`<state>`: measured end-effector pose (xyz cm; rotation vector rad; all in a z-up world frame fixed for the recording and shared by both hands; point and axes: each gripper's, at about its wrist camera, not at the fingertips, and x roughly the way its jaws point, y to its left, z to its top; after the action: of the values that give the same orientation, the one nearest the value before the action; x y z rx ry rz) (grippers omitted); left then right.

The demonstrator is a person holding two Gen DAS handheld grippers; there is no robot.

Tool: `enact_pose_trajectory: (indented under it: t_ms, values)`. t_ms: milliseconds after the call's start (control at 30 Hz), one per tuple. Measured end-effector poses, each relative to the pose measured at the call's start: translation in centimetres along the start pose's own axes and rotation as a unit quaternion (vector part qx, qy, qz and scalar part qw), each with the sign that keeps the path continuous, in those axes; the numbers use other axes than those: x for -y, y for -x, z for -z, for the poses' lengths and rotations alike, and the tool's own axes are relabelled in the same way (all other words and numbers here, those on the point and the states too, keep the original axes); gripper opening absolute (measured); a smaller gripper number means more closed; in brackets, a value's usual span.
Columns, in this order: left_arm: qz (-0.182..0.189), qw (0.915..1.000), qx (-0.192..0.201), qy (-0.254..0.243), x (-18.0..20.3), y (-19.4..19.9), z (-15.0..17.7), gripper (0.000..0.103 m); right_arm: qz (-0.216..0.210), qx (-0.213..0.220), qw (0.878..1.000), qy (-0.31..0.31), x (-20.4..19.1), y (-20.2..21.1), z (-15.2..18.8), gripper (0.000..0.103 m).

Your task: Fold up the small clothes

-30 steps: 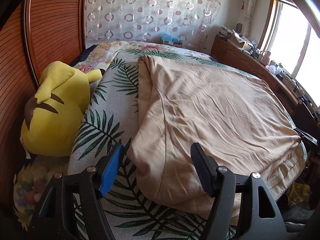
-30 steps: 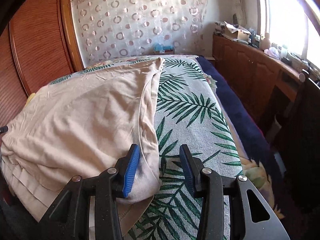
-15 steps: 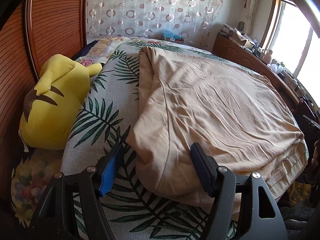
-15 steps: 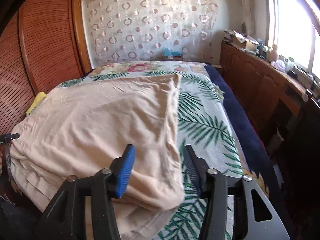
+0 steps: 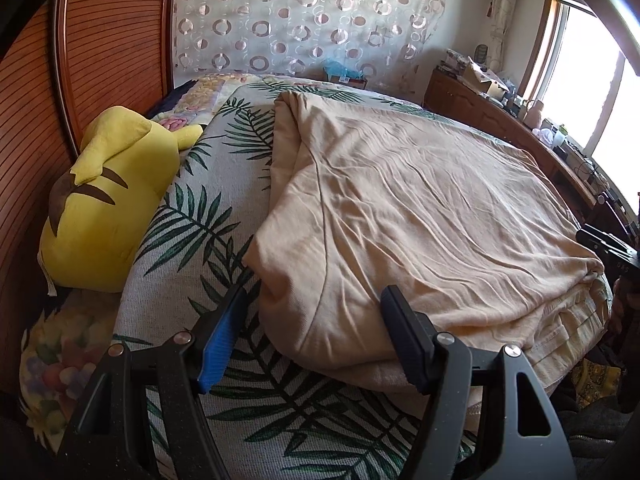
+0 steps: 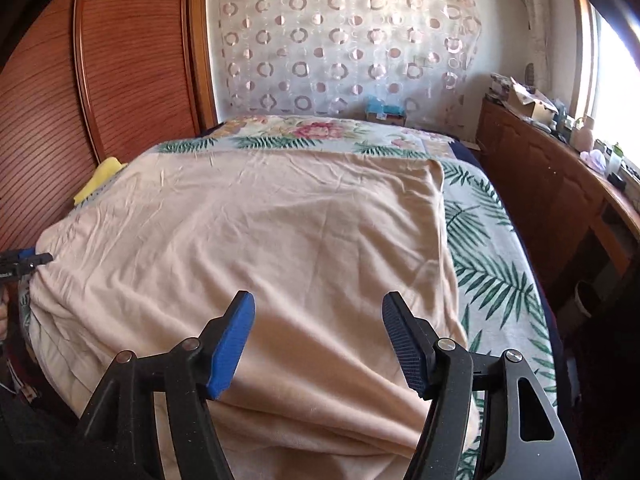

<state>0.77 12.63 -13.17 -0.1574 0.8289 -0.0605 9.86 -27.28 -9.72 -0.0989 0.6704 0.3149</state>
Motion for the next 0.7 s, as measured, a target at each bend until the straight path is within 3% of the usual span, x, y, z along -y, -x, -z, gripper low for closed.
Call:
enact_pose_trajectory:
  t_ms: [167,367,500,700]
  values:
    - [-0.005,1.0,0.001,-0.008,0.7,0.0,0.2,0.068,-0.003,-0.002,1.0,-0.003,0.0,-0.3,0.2,0.068]
    - [0.041,0.9991,-0.006,-0.008,1.1,-0.2,-0.1,0.035,-0.008,-0.005,1.0,-0.013,-0.5,0.2,0.3,0.068]
    - [0.06,0.9969,-0.015,-0.048,2.4,-0.1,-1.2,0.011,-0.01,-0.003,1.0,-0.021,-0.5,0.5,0.5,0.068]
    - [0.1,0.9906,0.028,-0.089,5.9,2.3,-4.2,0.008,-0.008,0.004,0.999,-0.031,0.7,1.4,0.6,0.068]
